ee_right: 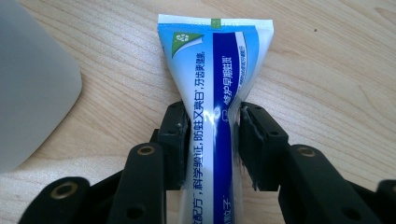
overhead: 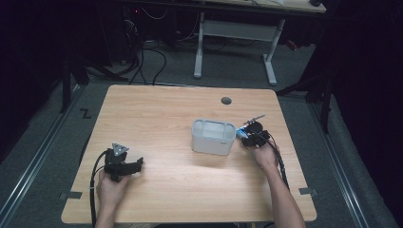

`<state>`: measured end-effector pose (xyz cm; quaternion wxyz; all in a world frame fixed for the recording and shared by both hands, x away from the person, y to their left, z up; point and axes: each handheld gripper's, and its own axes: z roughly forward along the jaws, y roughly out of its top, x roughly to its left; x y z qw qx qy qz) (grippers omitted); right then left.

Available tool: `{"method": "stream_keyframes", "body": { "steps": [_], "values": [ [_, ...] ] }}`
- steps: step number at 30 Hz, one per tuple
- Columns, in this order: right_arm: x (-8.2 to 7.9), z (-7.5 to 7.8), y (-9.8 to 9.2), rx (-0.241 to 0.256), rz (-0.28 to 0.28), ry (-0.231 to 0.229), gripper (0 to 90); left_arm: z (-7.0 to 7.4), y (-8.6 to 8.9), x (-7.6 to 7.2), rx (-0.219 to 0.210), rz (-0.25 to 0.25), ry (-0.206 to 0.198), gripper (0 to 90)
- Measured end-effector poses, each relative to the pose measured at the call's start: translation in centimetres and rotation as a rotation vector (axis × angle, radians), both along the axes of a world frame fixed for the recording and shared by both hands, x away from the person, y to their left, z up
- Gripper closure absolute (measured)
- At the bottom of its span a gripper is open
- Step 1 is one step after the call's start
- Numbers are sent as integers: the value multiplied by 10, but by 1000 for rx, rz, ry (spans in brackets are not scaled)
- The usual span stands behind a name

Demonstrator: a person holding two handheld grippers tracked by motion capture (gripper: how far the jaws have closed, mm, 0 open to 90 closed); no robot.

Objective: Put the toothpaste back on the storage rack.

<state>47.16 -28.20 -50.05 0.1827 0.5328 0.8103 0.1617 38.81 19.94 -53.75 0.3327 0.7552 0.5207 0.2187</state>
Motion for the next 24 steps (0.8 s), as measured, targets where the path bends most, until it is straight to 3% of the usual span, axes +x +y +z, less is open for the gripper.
{"method": "stream_keyframes", "body": {
  "steps": [5, 10, 24],
  "values": [
    [-1, 1, -3, 23, -3, -5, 652, 0, 0, 0, 0, 0, 0, 172],
    [-4, 5, -12, 88, -8, -9, 691, 0, 0, 0, 0, 0, 0, 172],
    [-11, 13, -19, 156, 0, -16, 704, 0, 0, 0, -1, 0, 0, 172]
  ]
}}
